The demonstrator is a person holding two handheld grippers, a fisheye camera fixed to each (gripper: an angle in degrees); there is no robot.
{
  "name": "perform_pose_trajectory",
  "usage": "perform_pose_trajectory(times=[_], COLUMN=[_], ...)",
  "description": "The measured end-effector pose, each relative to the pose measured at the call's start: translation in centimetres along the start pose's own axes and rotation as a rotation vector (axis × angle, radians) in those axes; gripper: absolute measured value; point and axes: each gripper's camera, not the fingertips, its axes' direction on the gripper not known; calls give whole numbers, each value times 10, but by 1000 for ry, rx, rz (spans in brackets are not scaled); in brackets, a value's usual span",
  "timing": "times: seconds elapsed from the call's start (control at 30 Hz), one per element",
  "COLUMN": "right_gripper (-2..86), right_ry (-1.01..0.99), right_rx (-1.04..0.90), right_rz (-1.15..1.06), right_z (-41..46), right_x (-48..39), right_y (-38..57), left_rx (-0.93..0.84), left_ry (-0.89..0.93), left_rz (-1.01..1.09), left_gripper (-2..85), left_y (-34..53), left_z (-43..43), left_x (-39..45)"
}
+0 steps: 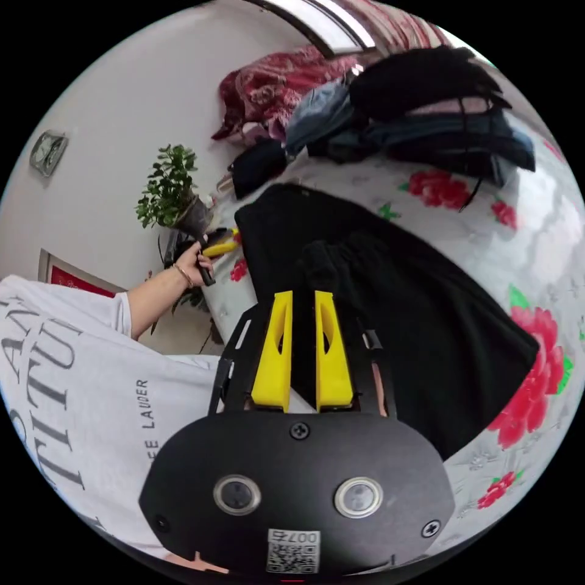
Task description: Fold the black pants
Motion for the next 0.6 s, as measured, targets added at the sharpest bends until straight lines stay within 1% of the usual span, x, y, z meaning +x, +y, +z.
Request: perform_pose_trajectory(times=[0.03, 0.1, 0.17, 0.2, 0.27, 0.3, 0.37, 0.4, 0.47, 0.53, 0.57, 0.6], right_gripper=[19, 17, 13, 11, 7, 5, 3, 2, 2, 1, 1, 1], right_ry=[-47, -83, -62, -41, -25, -28, -34, -15, 6, 12, 11, 9], right_rx=[-91, -124, -106, -88, -56, -22, 45, 90, 142, 236, 259, 301], right_rz=[10, -13, -24, -10, 50, 107, 185, 233, 301, 385, 405, 439], right_z=[23, 26, 12, 0, -17, -28, -45, -56, -74, -101, -107, -119], right_x=[3, 3, 6, 12, 27, 39, 55, 63, 73, 87, 90, 97], right_y=[-5, -5, -3, 1, 11, 21, 40, 53, 73, 102, 109, 124], left_rx=[-8, -7, 2, 12, 3, 20, 62, 81, 112, 126, 120, 85], left_ry=[20, 28, 26, 36, 143, 208, 238, 225, 142, 22, 17, 37], left_rz=[-12, -10, 17, 22, -4, -73, -102, -63, 93, 540, 653, 845], left_gripper=[132, 129, 120, 101, 54, 19, 0, -4, -7, -9, -9, -9], left_y=[-5, -12, -17, -20, -25, -26, -27, -29, -31, -23, -16, 0], left_z=[6, 12, 16, 19, 27, 30, 28, 25, 12, -3, -4, -2], left_x=[-2, -3, -2, -3, -9, -15, -14, -1, 40, 138, 163, 208])
